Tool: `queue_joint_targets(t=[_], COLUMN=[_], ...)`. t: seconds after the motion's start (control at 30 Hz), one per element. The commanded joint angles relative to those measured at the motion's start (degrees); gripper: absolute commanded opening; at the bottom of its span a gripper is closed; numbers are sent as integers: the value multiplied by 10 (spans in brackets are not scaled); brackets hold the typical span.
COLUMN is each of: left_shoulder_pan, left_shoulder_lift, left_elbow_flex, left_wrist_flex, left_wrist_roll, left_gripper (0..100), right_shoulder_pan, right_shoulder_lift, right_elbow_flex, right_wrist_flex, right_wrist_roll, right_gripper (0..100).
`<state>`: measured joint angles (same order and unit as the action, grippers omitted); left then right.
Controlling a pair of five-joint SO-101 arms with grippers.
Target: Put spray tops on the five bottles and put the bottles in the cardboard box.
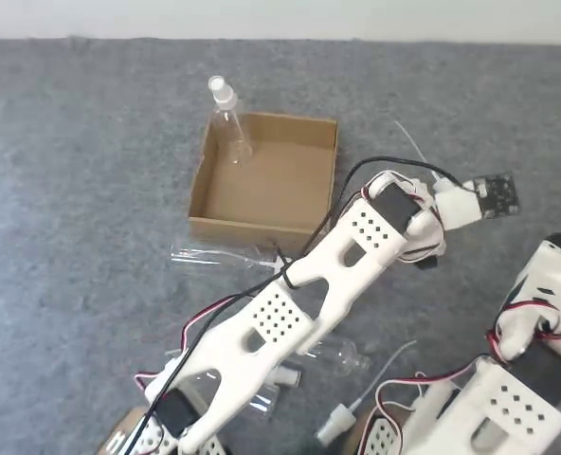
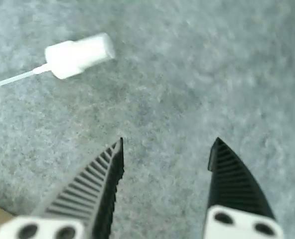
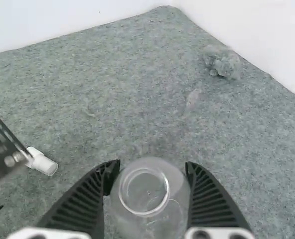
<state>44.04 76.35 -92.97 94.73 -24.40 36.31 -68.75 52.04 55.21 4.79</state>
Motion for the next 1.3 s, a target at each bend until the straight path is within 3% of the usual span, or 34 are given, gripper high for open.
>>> queue_joint_targets(t=[0.0,0.2,0.4,0.63,1.0,1.27], left_shoulder_pan=[-7,-33,-33,-36,-36,-64], left_shoulder_lift=[-25,18,63,4,-117,-201], left_elbow_flex=[-28,-28,-29,-29,-29,-29], left_wrist_flex=[-65,-211,-272,-194,-54,-4], left_wrist_roll=[82,196,210,206,213,230], left_gripper=[261,261,261,179,169,90], right_shoulder_pan=[1,-22,-23,-23,-19,-21], right_shoulder_lift=[-15,-15,-13,-9,-15,-7], right_elbow_flex=[-41,-40,-40,-41,-41,-40], right_wrist_flex=[-12,-11,-11,-22,-28,-47], right_wrist_roll=[10,10,7,5,5,5], right_gripper=[84,81,80,80,80,80])
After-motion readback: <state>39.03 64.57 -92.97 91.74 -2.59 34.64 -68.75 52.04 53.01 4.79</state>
